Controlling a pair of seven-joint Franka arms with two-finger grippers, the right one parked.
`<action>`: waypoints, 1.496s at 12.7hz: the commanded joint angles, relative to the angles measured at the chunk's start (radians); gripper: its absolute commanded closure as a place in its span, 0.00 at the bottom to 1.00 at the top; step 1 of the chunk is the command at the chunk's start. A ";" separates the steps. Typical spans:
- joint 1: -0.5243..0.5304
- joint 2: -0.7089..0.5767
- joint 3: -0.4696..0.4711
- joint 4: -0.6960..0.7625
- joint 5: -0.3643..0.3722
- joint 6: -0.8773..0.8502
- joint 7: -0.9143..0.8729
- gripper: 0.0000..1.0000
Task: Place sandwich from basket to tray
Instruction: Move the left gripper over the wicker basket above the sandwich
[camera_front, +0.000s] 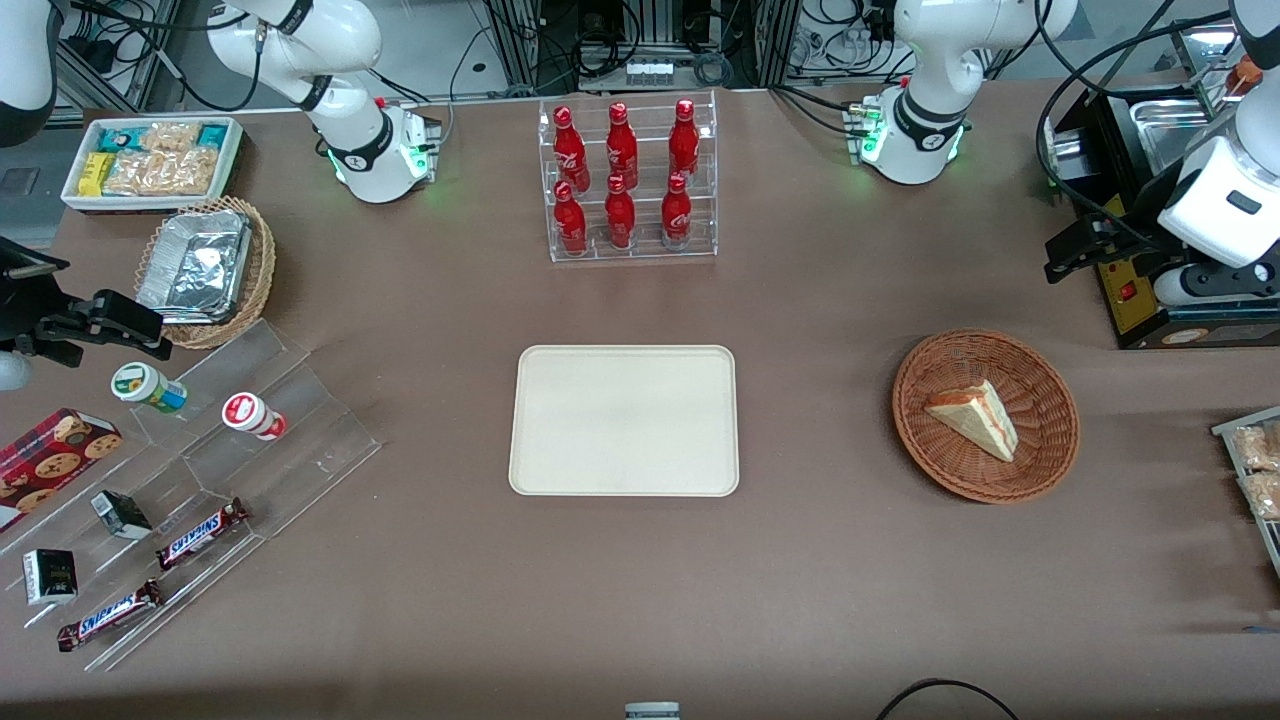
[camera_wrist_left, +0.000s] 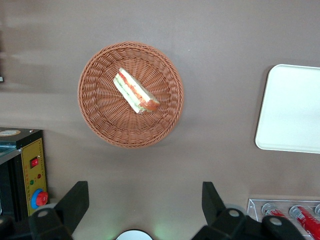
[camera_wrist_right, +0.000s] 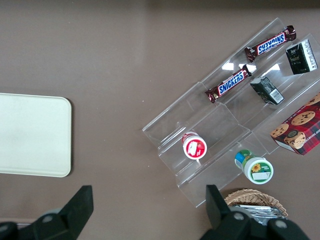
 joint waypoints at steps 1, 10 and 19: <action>-0.013 0.016 0.010 0.035 -0.003 -0.017 0.014 0.00; 0.008 0.078 0.077 0.008 0.033 -0.007 0.019 0.00; 0.025 0.083 0.148 -0.384 0.039 0.405 -0.302 0.00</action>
